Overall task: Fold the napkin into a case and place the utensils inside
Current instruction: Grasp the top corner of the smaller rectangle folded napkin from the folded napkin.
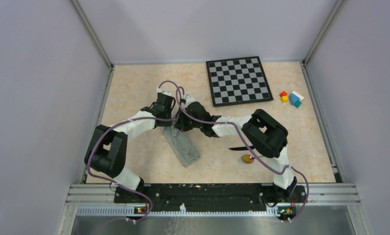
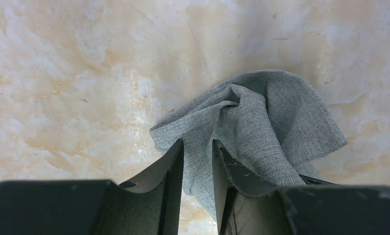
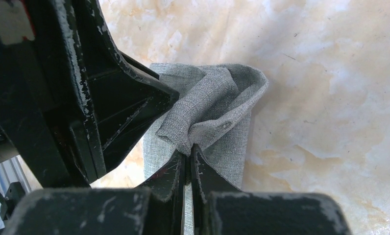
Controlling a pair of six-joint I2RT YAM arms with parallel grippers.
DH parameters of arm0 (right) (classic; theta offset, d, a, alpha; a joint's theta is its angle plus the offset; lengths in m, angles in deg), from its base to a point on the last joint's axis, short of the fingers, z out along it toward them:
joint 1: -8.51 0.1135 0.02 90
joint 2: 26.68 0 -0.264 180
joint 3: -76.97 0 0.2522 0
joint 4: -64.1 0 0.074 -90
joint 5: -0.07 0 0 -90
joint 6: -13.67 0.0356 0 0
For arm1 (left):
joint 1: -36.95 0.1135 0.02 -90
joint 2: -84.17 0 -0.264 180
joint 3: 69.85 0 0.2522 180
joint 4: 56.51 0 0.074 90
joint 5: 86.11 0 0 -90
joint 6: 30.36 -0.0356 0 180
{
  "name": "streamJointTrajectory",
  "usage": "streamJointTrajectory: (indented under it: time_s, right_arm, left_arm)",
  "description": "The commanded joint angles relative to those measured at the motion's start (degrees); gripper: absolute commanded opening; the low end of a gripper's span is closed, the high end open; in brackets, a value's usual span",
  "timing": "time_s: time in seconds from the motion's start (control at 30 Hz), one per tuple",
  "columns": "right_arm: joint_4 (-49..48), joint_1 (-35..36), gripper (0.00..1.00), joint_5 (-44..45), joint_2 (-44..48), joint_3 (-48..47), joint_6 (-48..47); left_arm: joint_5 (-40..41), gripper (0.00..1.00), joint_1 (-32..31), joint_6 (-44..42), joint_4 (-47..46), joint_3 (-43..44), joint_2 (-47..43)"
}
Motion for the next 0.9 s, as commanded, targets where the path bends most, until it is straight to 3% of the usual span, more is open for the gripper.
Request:
streamJointTrajectory:
  time_s: [0.0,0.1,0.63,0.7,0.87]
  right_arm:
    - [-3.34,0.09,0.00,-1.43,3.04,-0.39,-0.73]
    - [-3.27,0.09,0.00,-1.52,2.74,-0.55,-0.64]
    - [-2.88,0.09,0.00,-1.93,2.46,-1.03,-0.88]
    - [-2.83,0.09,0.00,-2.08,2.33,-1.10,-1.00]
    - [-2.60,0.09,0.00,-2.37,1.95,-1.09,-1.34]
  left_arm:
    - [2.50,0.32,-1.56,-2.04,-1.62,0.45,1.16]
    - [3.34,0.27,-1.75,-2.18,-1.60,0.75,1.51]
    - [3.52,0.32,-2.45,-0.86,-2.02,-1.26,3.13]
    - [3.85,0.28,-2.46,-0.68,-2.64,-1.74,2.89]
    - [4.79,0.09,-2.39,-0.43,-3.19,-1.58,1.30]
